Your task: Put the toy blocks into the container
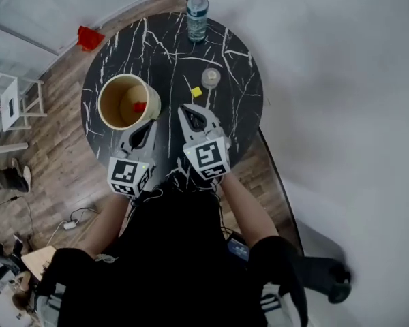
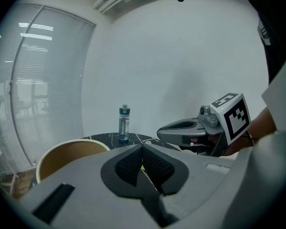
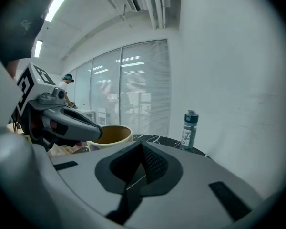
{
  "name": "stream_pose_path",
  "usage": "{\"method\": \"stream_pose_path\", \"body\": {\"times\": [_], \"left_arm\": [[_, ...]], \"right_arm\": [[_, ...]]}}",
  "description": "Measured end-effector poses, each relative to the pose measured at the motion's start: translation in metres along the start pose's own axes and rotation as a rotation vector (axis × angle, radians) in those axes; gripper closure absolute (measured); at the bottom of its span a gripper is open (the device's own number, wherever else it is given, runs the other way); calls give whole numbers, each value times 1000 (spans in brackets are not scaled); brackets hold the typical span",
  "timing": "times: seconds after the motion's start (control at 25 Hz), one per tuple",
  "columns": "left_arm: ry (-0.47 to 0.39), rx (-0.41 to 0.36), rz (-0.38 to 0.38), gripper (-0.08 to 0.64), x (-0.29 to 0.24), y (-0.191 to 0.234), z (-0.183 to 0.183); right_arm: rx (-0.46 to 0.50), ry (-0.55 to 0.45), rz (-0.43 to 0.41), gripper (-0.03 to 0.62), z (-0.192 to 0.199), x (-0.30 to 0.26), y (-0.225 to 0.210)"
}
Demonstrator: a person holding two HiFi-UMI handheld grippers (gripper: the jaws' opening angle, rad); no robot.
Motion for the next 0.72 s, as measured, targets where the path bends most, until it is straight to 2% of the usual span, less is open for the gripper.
{"method": "stream_pose_path", "body": {"times": [0.2, 0.36, 0.72], "left_arm": [[32, -32, 80, 560, -33, -25, 0], [131, -65, 132, 560, -64, -37, 8], [277, -96, 134, 560, -125, -38, 24]], "right_arm": [[-32, 16, 88, 595, 19, 25, -29], [-63, 38, 110, 595, 36, 36, -45], [-105, 81, 84, 595, 67, 32, -76]]}}
Point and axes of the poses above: the fingertips, and each gripper's own axes: x backward along the fingers, y to its left, z out of its underside, the point moved 8 cm from there along x, backward along the fingers, and after that the axes turned 4 degrees about x, right-handed, at the moved point
